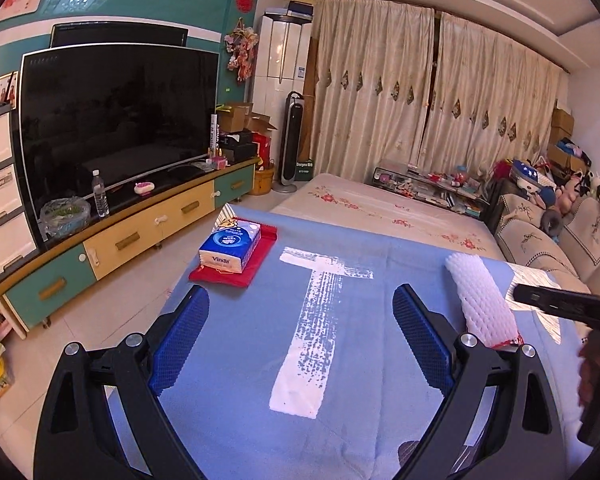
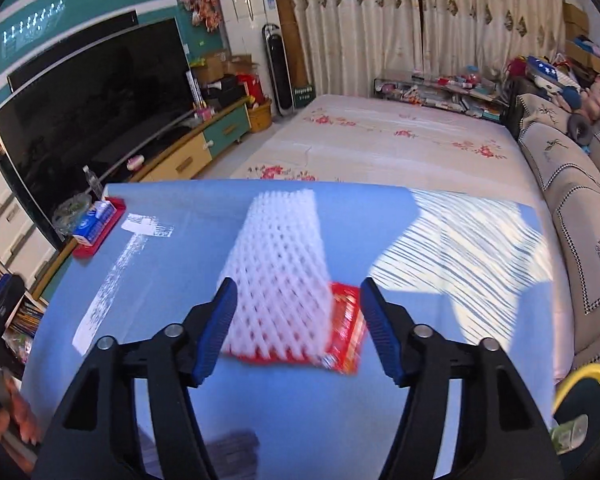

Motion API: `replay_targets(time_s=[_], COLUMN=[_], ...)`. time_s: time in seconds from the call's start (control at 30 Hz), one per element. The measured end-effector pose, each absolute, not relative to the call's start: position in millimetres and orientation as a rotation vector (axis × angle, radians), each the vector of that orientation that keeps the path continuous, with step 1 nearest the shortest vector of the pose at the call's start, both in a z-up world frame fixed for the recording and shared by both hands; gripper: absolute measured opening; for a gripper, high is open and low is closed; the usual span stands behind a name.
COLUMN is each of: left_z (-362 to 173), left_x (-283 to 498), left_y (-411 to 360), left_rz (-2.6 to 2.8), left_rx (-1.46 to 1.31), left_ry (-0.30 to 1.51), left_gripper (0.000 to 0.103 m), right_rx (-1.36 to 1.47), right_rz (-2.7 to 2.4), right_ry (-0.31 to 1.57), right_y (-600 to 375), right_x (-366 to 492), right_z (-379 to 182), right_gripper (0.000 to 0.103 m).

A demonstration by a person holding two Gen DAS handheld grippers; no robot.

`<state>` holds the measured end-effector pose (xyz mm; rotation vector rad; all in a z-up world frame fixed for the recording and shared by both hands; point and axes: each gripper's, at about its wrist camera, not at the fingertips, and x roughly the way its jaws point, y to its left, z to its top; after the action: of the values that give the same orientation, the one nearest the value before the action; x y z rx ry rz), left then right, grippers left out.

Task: Collect trash
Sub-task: 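Grasp the white foam fruit net with the right gripper and lift, then carry the foam net over the yellow bin and open the right gripper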

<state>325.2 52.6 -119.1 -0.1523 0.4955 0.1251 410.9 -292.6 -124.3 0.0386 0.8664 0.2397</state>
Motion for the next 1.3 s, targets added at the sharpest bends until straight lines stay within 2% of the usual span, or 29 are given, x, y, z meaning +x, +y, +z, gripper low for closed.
replay_targets(time_s=[0.07, 0.1, 0.17, 0.2, 0.27, 0.3, 0.37, 0.63, 0.9, 1.03, 1.3], left_z=[-120, -121, -122, -122, -122, -122, -122, -126, -128, -130, -126], left_x=[325, 326, 327, 327, 327, 327, 326, 329, 328, 327, 322], left_y=[44, 43, 41, 41, 40, 39, 38, 29, 13, -1, -42], left_rz=[0.117, 0.113, 0.11, 0.107, 0.105, 0.105, 0.105, 0.087, 0.043, 0.028, -0.108], left_rx=[-0.146, -0.145, -0.147, -0.15, -0.153, -0.152, -0.15, -0.127, -0.085, -0.037, 0.034], left_ry=[0.501, 0.505, 0.511, 0.514, 0.516, 0.517, 0.517, 0.526, 0.53, 0.534, 0.558], left_gripper=[0.092, 0.092, 0.092, 0.092, 0.092, 0.092, 0.092, 0.092, 0.092, 0.092, 0.092], right_rx=[0.039, 0.052, 0.053, 0.021, 0.005, 0.007, 0.022, 0.058, 0.091, 0.098, 0.171], right_rz=[0.229, 0.234, 0.238, 0.229, 0.23, 0.234, 0.245, 0.298, 0.256, 0.139, -0.17], right_ry=[0.915, 0.934, 0.949, 0.954, 0.965, 0.964, 0.954, 0.831, 0.736, 0.73, 0.834], right_y=[-285, -281, -275, -271, -267, -268, -269, -281, -340, -398, -532], right_x=[425, 429, 431, 430, 430, 429, 426, 398, 351, 323, 274], right_z=[-135, -139, -146, -149, -152, -152, -145, -88, -49, -56, -123], right_gripper=[0.076, 0.077, 0.075, 0.071, 0.046, 0.041, 0.012, 0.012, 0.012, 0.012, 0.013])
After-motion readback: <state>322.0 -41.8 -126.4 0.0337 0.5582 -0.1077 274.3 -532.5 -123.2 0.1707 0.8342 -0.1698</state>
